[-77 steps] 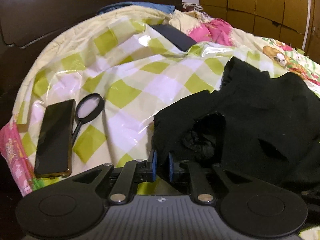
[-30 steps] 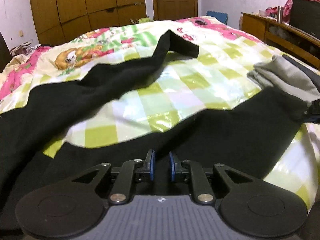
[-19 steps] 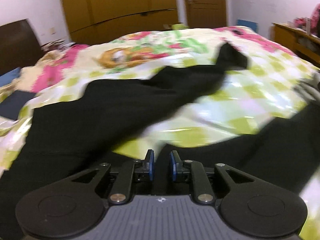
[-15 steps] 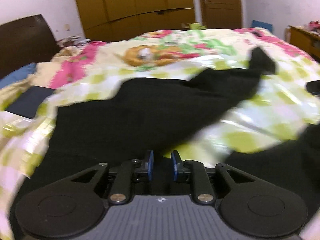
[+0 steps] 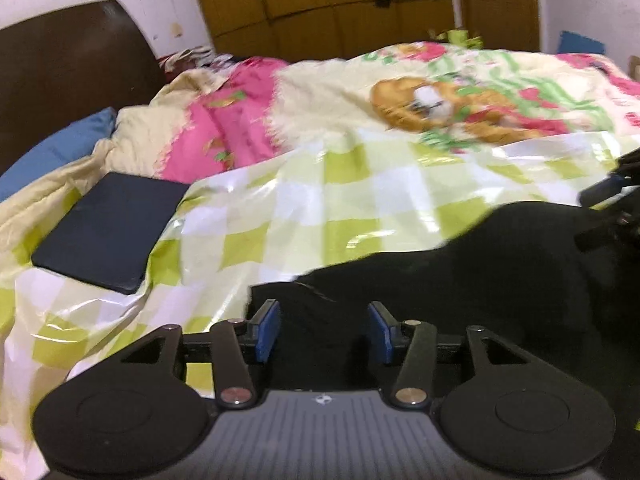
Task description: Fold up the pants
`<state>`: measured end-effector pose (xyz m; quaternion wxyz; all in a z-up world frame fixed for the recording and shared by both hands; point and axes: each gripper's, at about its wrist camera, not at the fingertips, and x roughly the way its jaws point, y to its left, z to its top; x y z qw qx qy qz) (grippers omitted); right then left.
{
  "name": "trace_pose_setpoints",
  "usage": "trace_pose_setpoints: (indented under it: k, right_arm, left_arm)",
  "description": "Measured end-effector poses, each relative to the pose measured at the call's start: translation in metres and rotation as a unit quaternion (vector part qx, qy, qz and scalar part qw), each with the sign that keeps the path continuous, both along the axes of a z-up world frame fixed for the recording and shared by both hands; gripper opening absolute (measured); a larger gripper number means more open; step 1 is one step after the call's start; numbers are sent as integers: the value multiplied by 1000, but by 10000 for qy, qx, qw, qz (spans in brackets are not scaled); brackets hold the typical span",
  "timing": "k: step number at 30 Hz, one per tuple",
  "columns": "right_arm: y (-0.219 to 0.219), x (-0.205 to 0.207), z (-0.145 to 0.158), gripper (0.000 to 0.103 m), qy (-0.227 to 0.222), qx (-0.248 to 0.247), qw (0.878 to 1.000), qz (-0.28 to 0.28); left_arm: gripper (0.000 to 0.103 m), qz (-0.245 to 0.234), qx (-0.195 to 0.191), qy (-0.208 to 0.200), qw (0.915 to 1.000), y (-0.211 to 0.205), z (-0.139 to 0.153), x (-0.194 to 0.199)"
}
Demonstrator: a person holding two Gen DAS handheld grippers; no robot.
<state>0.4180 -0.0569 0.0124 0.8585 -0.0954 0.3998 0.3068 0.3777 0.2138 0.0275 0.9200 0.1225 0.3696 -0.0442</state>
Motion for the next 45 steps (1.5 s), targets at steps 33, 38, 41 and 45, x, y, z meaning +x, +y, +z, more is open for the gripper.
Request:
trace_pose_setpoints:
  k: [33,38,41,45]
  right_arm:
    - [-27,-23,-2,19,-70,933,9919,-855]
    - [-42,-47,20,12,-120,1300,9883,-786]
    - [-47,-78,35,11,-223,1365,9879,-705]
    - [-58,-134,60,7,-254,1550,9853,-665]
  left_arm:
    - [30,609,-882,-124,9942,22,13,-11]
    - [30,581,-1119,-264,9917,24,25,-29]
    - [30,595,-1432,-378,9872,30,35,-51]
    - [30,572,-1871,-546,9792,41,52,-101]
